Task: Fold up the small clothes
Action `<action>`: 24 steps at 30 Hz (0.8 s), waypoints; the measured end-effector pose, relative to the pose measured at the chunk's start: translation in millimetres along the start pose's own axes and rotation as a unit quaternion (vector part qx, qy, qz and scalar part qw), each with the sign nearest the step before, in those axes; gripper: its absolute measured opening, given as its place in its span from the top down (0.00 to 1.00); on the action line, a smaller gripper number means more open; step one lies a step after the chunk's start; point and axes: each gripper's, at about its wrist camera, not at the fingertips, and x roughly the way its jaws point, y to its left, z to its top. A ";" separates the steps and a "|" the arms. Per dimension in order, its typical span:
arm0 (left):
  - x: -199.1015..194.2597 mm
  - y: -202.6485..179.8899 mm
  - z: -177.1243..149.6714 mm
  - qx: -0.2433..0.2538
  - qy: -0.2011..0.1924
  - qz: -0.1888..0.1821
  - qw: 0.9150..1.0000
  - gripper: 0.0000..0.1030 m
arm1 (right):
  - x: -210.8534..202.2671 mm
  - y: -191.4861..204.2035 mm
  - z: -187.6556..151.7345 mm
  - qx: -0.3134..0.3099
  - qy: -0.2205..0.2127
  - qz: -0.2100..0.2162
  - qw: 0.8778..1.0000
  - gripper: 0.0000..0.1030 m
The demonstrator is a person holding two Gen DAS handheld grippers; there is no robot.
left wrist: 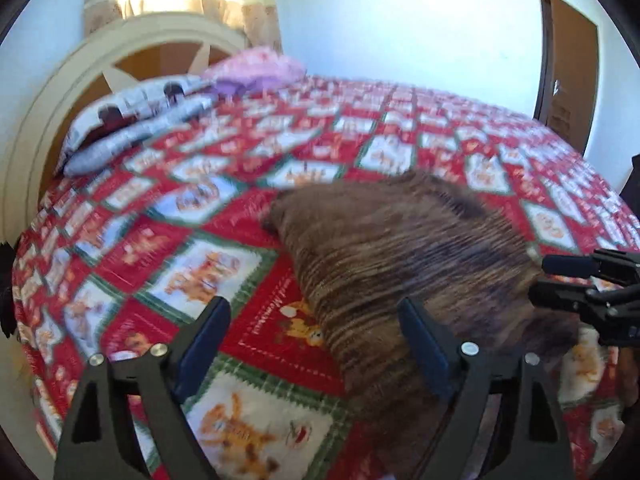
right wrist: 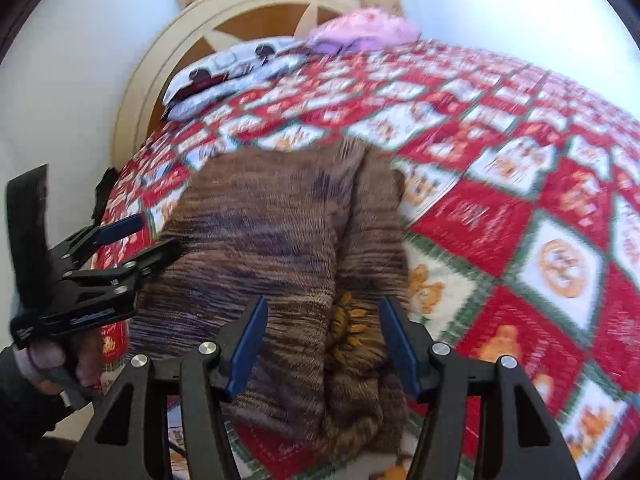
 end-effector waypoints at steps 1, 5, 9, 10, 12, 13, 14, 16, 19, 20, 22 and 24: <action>-9.7 -2.3 1.1 0.005 -0.011 0.005 1.000 0.14 | -13.1 5.1 -0.7 0.000 -0.017 -0.016 1.000 0.42; -45.4 -5.7 6.7 0.017 -0.046 0.008 0.999 0.09 | -58.0 22.2 -4.8 -0.001 -0.084 -0.082 0.993 0.37; -69.4 -11.0 13.3 0.014 -0.074 -0.005 0.997 0.09 | -86.5 35.8 -6.9 0.000 -0.113 -0.099 0.989 0.32; -73.1 -12.3 14.8 0.016 -0.078 -0.010 0.997 0.09 | -92.4 38.5 -7.4 -0.002 -0.116 -0.098 0.988 0.32; -76.6 -15.2 16.3 0.016 -0.081 -0.015 0.996 0.09 | -100.2 42.2 -8.2 -0.006 -0.118 -0.102 0.988 0.32; -78.3 -16.3 16.1 0.016 -0.083 -0.018 0.996 0.09 | -102.9 44.0 -8.4 -0.008 -0.120 -0.104 0.987 0.32; -79.7 -17.7 16.3 0.016 -0.084 -0.020 0.996 0.09 | -104.7 45.3 -8.2 -0.009 -0.120 -0.104 0.987 0.32; -82.4 -19.4 16.6 0.018 -0.085 -0.021 0.996 0.09 | -106.2 47.4 -7.8 -0.010 -0.121 -0.106 0.987 0.32; -87.8 -20.1 16.8 0.015 -0.091 -0.022 0.996 0.09 | -108.3 49.5 -7.4 -0.010 -0.125 -0.104 0.987 0.32; -89.4 -19.5 17.8 0.013 -0.092 -0.023 0.995 0.09 | -108.5 50.7 -7.3 -0.011 -0.125 -0.104 0.987 0.32; -91.7 -18.2 18.4 0.009 -0.095 -0.024 0.995 0.09 | -109.5 52.7 -8.5 -0.013 -0.126 -0.106 0.986 0.32; -93.8 -18.5 18.9 0.007 -0.096 -0.024 0.995 0.09 | -110.3 53.8 -10.0 -0.012 -0.126 -0.107 0.986 0.32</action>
